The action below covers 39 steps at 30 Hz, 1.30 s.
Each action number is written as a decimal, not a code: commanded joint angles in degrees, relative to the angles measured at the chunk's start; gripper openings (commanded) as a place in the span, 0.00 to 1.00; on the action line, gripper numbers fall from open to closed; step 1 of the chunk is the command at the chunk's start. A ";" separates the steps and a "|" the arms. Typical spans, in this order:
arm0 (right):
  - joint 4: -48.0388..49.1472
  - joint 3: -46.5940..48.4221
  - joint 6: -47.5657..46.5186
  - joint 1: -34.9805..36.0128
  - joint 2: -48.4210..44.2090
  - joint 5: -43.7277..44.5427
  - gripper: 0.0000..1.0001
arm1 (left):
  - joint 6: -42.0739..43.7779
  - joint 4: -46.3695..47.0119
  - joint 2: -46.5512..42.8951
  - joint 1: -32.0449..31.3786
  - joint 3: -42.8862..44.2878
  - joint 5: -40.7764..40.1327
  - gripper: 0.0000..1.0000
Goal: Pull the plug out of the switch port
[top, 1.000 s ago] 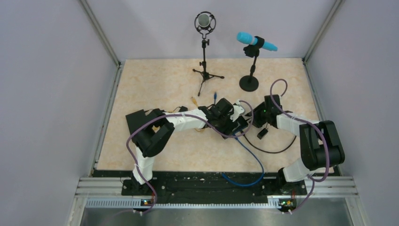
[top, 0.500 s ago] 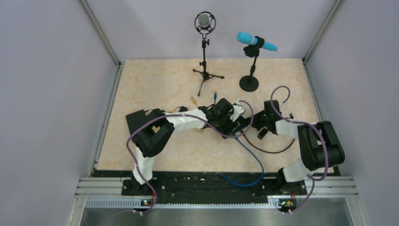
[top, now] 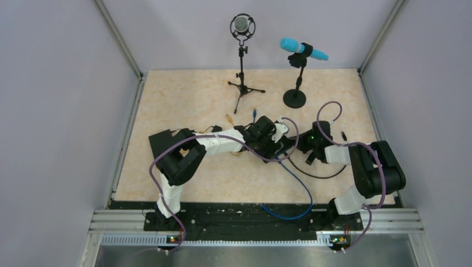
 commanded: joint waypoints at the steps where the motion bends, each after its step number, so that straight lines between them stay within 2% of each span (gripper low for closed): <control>1: -21.66 11.71 -4.23 0.82 3.24 0.51 0.00 | 0.40 -1.54 1.11 0.27 -1.43 0.35 0.56; 3: -27.13 15.00 -5.28 0.82 3.08 1.20 0.00 | 0.35 -1.19 1.02 0.27 -2.65 0.26 0.56; 5: -24.91 13.22 -4.40 0.84 1.40 1.40 0.00 | 0.11 -0.11 0.70 0.27 -4.05 0.61 0.56; 7: -11.63 8.21 -3.90 0.84 -0.13 -2.91 0.00 | -0.13 0.37 0.51 0.27 -4.62 1.06 0.56; 9: 6.17 2.71 -0.78 0.82 0.18 -6.55 0.00 | -0.18 0.39 0.73 0.27 -4.43 1.27 0.55; 11: 16.96 -1.93 4.03 0.80 1.61 -7.14 0.00 | 0.16 0.24 1.00 0.27 -4.12 1.20 0.55; 12: 18.41 -3.07 5.65 0.83 2.40 -6.67 0.00 | 0.32 -0.01 1.10 0.27 -4.08 1.17 0.55; 14: 9.13 -0.94 5.84 0.81 3.39 -5.75 0.00 | 0.54 -0.44 1.01 0.27 -4.16 1.05 0.54; 17: -6.75 5.94 0.79 0.74 4.29 -3.76 0.00 | 0.81 -0.32 0.59 0.27 -4.95 0.98 0.54; 21: -11.53 9.09 -2.79 0.72 3.36 -2.35 0.00 | 0.83 -0.53 0.85 0.27 -5.34 0.90 0.54; 24: -9.70 8.40 -4.09 0.72 2.24 -2.46 0.00 | 0.83 -0.58 0.95 0.27 -5.36 1.09 0.54; 27: -1.05 3.59 1.32 0.62 1.74 -3.56 0.00 | 1.06 -0.81 0.99 0.27 -5.24 1.19 0.54; 29: -1.88 3.54 3.16 0.46 2.84 -4.92 0.00 | 1.25 -0.98 1.00 0.27 -5.08 1.03 0.53; 32: -6.39 6.74 0.52 0.50 3.94 -4.90 0.00 | 1.28 -1.03 0.88 0.27 -5.12 0.91 0.53; 37: 6.02 2.54 1.21 0.39 2.34 -5.95 0.00 | 1.10 -1.09 1.02 0.27 -5.10 1.14 0.53; 39: 2.94 2.95 1.46 0.28 2.44 -5.49 0.00 | 1.09 -1.10 0.92 0.27 -5.08 1.27 0.52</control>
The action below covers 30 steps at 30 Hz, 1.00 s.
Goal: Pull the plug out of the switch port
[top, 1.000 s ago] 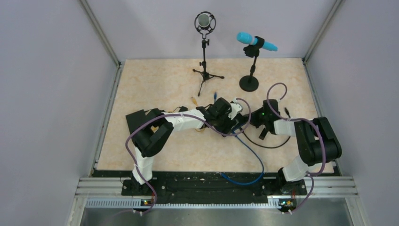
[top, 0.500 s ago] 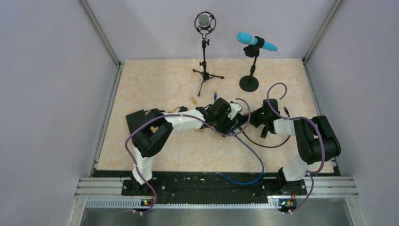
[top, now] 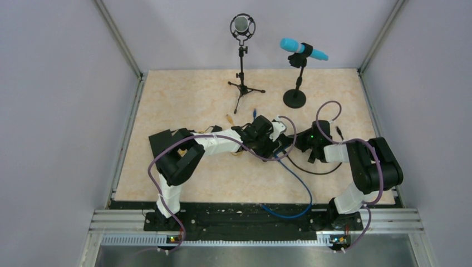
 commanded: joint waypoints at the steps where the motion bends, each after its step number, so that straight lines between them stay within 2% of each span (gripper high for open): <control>1: -1.12 0.99 0.12 0.49 -0.41 -2.12 0.00 | 1.36 -4.95 1.72 -0.54 -2.43 1.63 0.52; 3: -8.64 3.75 -2.25 0.44 0.06 -0.30 0.00 | 1.48 -5.08 1.74 -0.55 -2.49 1.50 0.52; 5: -11.97 5.53 -4.78 0.29 0.36 -0.28 0.00 | 1.47 -5.08 1.77 -0.54 -2.68 1.51 0.52; 9: -6.16 4.18 -5.38 -0.31 -0.24 -3.54 0.00 | 1.37 -4.91 1.89 -0.54 -2.65 1.69 0.52; 14: 7.16 -2.70 0.59 -0.52 -2.26 -3.16 0.00 | 1.27 -4.74 1.99 -0.54 -2.45 1.80 0.52; 22: 9.05 -3.46 1.71 -1.76 -2.17 -3.85 0.00 | 1.37 -4.91 2.20 -0.54 -2.22 2.36 0.51; 26: 11.13 -3.55 1.88 -3.76 -1.50 -8.02 0.00 | 1.58 -5.08 2.52 -0.54 -2.36 2.48 0.50; 30: 8.20 -4.12 1.62 -5.66 -3.02 -6.92 0.00 | 1.65 -5.16 2.91 -0.54 -1.98 3.17 0.49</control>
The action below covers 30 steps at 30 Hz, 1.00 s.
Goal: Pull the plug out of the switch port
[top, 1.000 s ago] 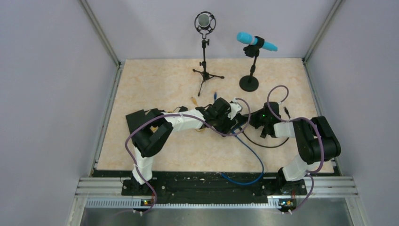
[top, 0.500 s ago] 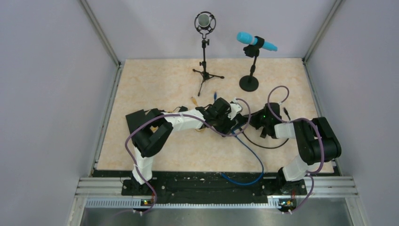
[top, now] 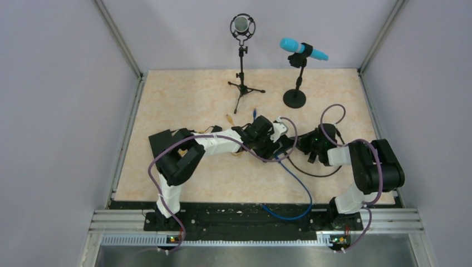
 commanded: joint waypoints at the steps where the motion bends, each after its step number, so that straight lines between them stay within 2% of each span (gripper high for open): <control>1: 1.59 -0.47 0.20 -2.28 -3.18 -1.23 0.00 | 0.00 -5.38 3.01 -0.52 -1.85 1.76 0.49; 13: -5.99 -0.87 -4.80 -11.40 -8.40 -2.57 0.00 | 0.73 -6.41 4.12 -0.54 -0.57 2.83 0.49; 21: -5.74 -1.74 -4.07 -10.75 -7.40 -4.10 0.00 | 0.64 -6.86 4.61 -0.61 0.18 3.25 0.48; 24: -8.96 -0.89 -5.76 -9.17 -7.11 -2.22 0.00 | 0.75 -7.42 4.61 -0.61 0.37 3.10 0.48; 27: -17.75 3.33 -9.61 -5.49 -7.73 2.45 0.00 | 0.88 -7.54 4.30 -0.61 0.06 2.79 0.48; 30: -15.52 2.51 -7.59 -5.32 -9.45 3.55 0.00 | 0.82 -7.62 4.08 -0.61 -0.32 2.45 0.48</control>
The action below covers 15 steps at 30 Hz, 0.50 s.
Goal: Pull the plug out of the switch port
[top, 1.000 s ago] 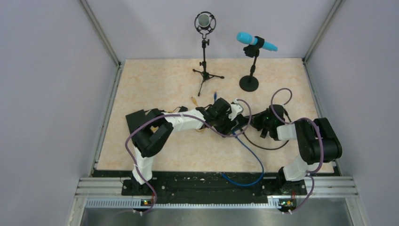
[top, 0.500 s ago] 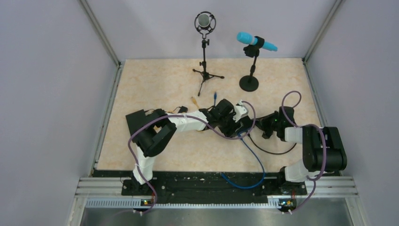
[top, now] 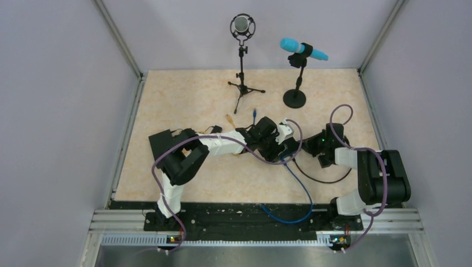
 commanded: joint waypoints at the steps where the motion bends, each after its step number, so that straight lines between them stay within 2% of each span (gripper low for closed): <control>1: 1.89 0.92 -0.11 0.33 -3.05 4.69 0.00 | -0.79 -10.50 1.89 0.61 -2.05 -1.36 0.48; 3: 5.89 1.95 -0.01 -0.29 -1.19 0.35 0.00 | -1.01 -10.41 1.69 0.61 -2.24 -1.39 0.48; 6: -1.72 9.67 -5.28 -0.34 4.32 -4.20 0.00 | -1.13 -10.26 1.49 0.61 -2.51 -1.37 0.48; 10: -5.50 13.46 -11.79 -0.30 6.91 -4.48 0.00 | -1.03 -10.49 1.31 0.61 -2.71 -1.63 0.48; 13: -12.01 15.68 -15.68 -0.30 7.79 -2.79 0.00 | -0.93 -10.91 0.77 0.61 -3.13 -1.90 0.48; 15: -3.87 11.68 -11.36 -0.26 6.62 -4.65 0.00 | -0.90 -10.50 0.69 0.61 -3.48 -1.52 0.48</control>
